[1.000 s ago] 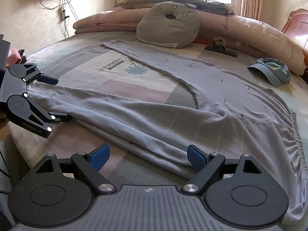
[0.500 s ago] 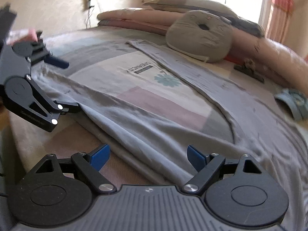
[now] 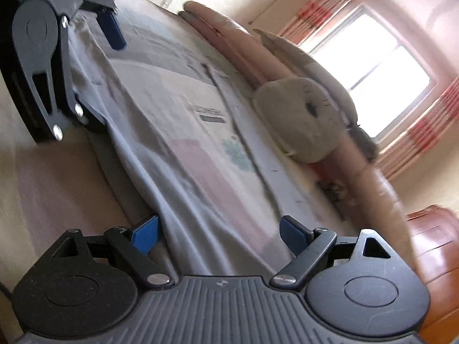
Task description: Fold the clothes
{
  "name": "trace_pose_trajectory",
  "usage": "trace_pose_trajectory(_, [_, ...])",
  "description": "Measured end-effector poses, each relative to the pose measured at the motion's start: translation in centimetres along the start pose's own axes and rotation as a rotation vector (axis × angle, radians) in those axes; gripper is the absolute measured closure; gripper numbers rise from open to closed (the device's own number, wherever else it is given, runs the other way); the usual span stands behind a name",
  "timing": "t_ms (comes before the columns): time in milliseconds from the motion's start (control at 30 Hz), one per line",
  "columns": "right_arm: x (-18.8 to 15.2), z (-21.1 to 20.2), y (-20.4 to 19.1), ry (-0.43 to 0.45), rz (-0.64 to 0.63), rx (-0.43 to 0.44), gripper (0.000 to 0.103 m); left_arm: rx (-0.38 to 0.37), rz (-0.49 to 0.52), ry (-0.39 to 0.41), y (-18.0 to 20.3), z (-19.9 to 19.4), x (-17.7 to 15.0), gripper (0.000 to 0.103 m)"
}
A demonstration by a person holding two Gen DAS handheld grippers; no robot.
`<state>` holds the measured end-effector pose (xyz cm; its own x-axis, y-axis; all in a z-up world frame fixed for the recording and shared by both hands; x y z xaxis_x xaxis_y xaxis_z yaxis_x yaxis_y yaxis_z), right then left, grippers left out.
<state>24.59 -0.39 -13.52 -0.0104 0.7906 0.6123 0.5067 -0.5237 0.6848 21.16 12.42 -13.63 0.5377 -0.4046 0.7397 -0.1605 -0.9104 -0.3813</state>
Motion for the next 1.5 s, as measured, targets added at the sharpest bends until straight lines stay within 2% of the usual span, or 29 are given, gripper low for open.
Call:
trace_pose_trajectory(133, [-0.5,0.6,0.1,-0.016,-0.033,-0.034,0.011,-0.037,0.01,0.011,1.2,0.2,0.4,0.006])
trace_pose_trajectory(233, [0.2,0.5,0.1,0.008,-0.018,-0.026,0.011,-0.064,0.046,0.024,2.7,0.7,0.8,0.006])
trace_pose_trajectory(467, [-0.4,0.4,-0.5,0.007,-0.016,0.015,0.01,-0.017,0.25,0.051,4.4,1.4,1.1,0.006])
trace_pose_trajectory(633, [-1.6,0.3,0.2,-0.013,0.011,0.013,0.006,0.024,0.351,0.055,4.0,1.0,0.6,0.005])
trace_pose_trajectory(767, [-1.8,0.4,0.5,-0.036,0.004,-0.004,0.005,0.031,0.367,0.048,3.9,0.7,0.7,0.005])
trace_pose_trajectory(933, [0.6,1.0,-1.1,0.008,-0.018,0.002,0.006,-0.048,0.362,0.105,6.6,1.3,2.2,0.005])
trace_pose_trajectory(967, [0.9,1.1,-1.4,0.017,-0.014,0.012,0.011,-0.058,0.355,0.108,6.7,1.5,2.3,0.004])
trace_pose_trajectory(1133, [0.1,1.5,-0.3,0.002,0.037,0.012,0.012,-0.015,0.37,0.107,5.5,1.9,1.8,0.004])
trace_pose_trajectory(1300, [-1.6,1.3,0.8,-0.026,-0.002,-0.043,0.013,0.057,0.441,0.102,4.2,1.2,0.7,0.004])
trace_pose_trajectory(1500, [-3.1,0.6,0.7,-0.038,-0.061,-0.046,0.019,0.174,0.624,0.088,3.2,0.7,-0.5,0.005])
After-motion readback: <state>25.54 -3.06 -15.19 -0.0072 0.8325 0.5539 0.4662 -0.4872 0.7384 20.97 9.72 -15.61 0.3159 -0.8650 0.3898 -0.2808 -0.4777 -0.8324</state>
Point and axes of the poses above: each gripper's, at about its wrist camera, not at the fingertips, and z roughly the way its jaws point, y to its right, x to its top, the point moved 9 cm from there along z, roughly the way its jaws point, and after that the axes turned 6 degrees about y, right-handed, at the moved point
